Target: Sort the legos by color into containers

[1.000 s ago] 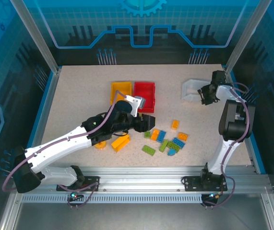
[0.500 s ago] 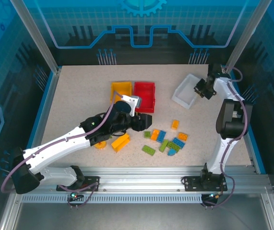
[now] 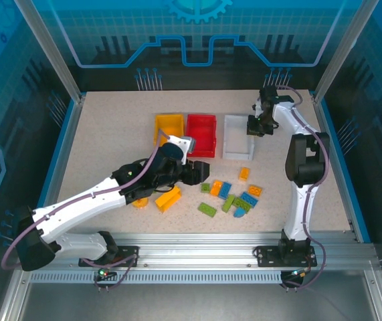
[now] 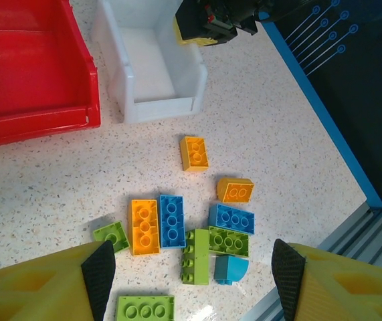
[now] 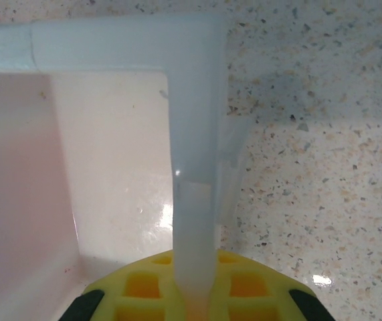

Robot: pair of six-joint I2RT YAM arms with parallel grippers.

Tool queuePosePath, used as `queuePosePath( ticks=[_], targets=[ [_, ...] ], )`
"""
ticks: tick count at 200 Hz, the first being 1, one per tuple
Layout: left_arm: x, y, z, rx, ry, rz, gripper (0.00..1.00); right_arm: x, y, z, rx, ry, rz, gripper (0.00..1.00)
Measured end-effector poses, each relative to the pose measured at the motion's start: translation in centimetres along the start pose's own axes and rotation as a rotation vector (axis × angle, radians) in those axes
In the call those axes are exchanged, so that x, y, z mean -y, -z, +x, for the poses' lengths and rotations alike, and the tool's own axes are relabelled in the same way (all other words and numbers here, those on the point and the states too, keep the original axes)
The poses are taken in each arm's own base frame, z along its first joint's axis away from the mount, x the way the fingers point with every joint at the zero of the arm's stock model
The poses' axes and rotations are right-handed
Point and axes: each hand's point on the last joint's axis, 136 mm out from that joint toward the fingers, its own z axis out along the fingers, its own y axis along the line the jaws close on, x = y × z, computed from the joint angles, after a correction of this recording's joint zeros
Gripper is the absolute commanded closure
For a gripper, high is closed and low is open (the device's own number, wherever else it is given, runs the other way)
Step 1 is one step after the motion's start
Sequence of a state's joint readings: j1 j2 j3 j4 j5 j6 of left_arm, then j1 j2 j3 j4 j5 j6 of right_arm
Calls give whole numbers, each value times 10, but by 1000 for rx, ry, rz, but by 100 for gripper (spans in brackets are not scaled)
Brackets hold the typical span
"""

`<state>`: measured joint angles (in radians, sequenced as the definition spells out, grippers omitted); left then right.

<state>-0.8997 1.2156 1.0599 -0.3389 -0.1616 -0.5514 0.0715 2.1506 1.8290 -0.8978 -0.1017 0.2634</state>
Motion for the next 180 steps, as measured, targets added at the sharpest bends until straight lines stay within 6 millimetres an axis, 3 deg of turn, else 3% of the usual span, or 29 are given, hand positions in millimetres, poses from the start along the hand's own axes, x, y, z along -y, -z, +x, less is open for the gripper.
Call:
queuePosePath(
  ticks=[68,97,116,144,160,180],
  targets=[
    [-2,0,1,0,7,-6,32,1,-11,-1,-28,33,3,59],
    [-8,0,2,-3,22,-36,32,2,-5,-3,-11,24,26,53],
    [-16,0,5,-9,30,-76,33,-1,15,-5,47,9,43,50],
    [-29,10,8,-1,50,-132,33,-15,73,13,199,-37,31,48],
    [-38,21,12,9,65,-156,33,-41,108,38,306,-57,-35,50],
    [-49,37,20,15,81,-178,33,-90,124,84,382,-50,-173,54]
  ],
)
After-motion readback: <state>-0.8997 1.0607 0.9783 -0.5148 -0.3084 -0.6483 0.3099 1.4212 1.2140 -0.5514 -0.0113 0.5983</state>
